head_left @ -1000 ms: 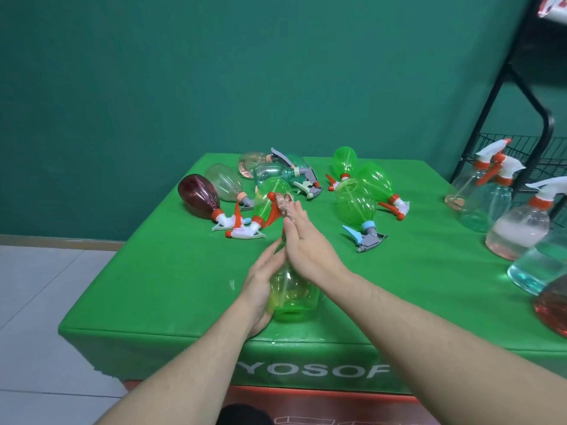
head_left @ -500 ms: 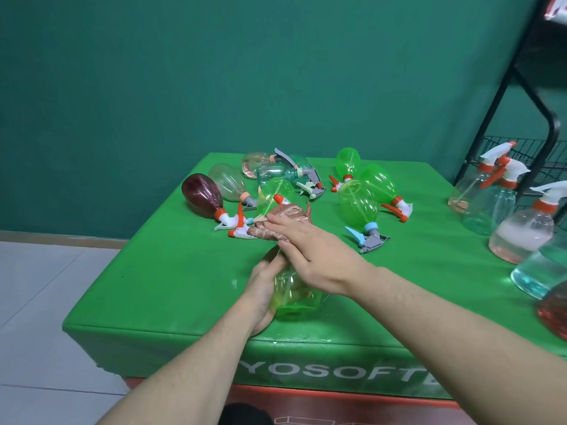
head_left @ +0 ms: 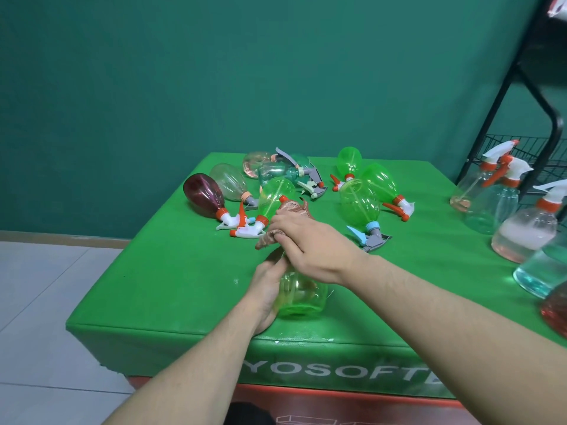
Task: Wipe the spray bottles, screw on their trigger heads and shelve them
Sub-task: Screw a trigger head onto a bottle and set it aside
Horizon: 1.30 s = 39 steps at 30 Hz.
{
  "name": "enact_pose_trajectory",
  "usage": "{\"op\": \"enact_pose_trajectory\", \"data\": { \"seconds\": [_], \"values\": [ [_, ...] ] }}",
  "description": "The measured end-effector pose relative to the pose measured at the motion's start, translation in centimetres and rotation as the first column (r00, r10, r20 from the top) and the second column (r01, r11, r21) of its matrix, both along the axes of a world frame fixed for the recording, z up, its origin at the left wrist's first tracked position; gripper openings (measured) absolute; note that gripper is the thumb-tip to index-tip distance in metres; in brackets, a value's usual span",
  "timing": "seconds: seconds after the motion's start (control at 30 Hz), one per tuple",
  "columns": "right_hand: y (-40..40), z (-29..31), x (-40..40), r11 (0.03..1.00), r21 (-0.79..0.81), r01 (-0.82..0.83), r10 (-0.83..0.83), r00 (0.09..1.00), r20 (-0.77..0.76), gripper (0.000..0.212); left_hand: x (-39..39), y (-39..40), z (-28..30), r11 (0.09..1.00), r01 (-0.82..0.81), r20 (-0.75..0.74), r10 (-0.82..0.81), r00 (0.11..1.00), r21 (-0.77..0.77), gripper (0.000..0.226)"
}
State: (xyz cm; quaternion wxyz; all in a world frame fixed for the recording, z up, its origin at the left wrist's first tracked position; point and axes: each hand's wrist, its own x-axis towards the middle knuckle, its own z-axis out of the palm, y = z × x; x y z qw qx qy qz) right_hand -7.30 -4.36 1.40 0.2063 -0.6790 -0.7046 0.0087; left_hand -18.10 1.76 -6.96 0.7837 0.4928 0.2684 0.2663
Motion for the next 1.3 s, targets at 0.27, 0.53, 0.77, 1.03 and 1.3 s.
{"op": "enact_pose_trajectory", "data": {
  "seconds": [0.27, 0.53, 0.77, 1.03, 1.3],
  "values": [
    [-1.6, -0.5, 1.0, 0.999, 0.004, -0.041, 0.041, 0.999, 0.028, 0.039, 0.1, -0.1, 0.3, 1.0, 0.016, -0.026, -0.016, 1.0, -0.01, 0.036],
    [-1.5, -0.3, 0.9, 0.999, -0.038, 0.019, -0.018, 1.0, 0.008, 0.041, -0.1, -0.4, 0.8, 1.0, 0.015, -0.028, -0.016, 0.999, -0.025, 0.048],
    [-2.3, -1.3, 0.8, 0.999, 0.034, 0.014, -0.01, 0.992, -0.128, 0.04, -0.1, -0.1, 0.5, 0.999, 0.022, -0.03, -0.024, 0.999, -0.05, 0.062],
    [-4.1, -2.8, 0.9, 0.943, 0.127, 0.309, -0.19, 0.809, -0.556, 0.039, -0.3, -0.4, 1.0, 0.999, 0.003, -0.036, -0.004, 0.999, -0.041, 0.079],
    [-3.4, -1.7, 1.8, 0.755, -0.199, 0.625, -0.535, 0.411, -0.738, 0.038, -0.5, -0.4, 0.7, 1.0, -0.023, 0.013, 0.023, 1.0, -0.003, 0.064]
  ]
}}
